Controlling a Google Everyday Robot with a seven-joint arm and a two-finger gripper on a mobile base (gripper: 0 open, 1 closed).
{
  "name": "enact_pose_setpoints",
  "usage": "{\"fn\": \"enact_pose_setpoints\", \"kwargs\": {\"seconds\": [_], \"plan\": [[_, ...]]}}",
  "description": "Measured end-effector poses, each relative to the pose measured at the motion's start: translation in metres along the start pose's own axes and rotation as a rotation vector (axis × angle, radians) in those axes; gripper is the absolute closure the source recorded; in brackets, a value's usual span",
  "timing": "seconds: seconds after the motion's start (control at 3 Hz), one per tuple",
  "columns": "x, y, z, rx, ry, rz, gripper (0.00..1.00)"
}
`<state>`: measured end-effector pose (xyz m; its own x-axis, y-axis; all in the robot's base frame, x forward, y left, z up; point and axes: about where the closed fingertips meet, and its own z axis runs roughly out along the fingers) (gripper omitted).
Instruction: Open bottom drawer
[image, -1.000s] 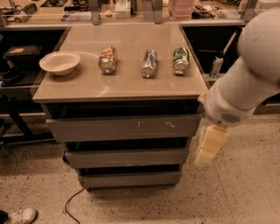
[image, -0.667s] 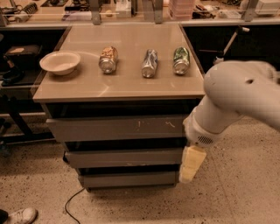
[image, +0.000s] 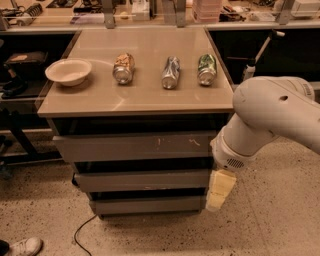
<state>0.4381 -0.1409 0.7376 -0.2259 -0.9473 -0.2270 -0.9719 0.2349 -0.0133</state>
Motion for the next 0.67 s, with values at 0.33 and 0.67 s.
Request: {"fn": "enact_pose_setpoints", "kwargs": {"seconds": [0.33, 0.67], "plan": [[0.000, -0.006, 0.043, -0.011, -0.032, 0.019, 0.00], [0.004, -0.022, 0.134, -0.053, -0.078, 0.070, 0.00]]}}
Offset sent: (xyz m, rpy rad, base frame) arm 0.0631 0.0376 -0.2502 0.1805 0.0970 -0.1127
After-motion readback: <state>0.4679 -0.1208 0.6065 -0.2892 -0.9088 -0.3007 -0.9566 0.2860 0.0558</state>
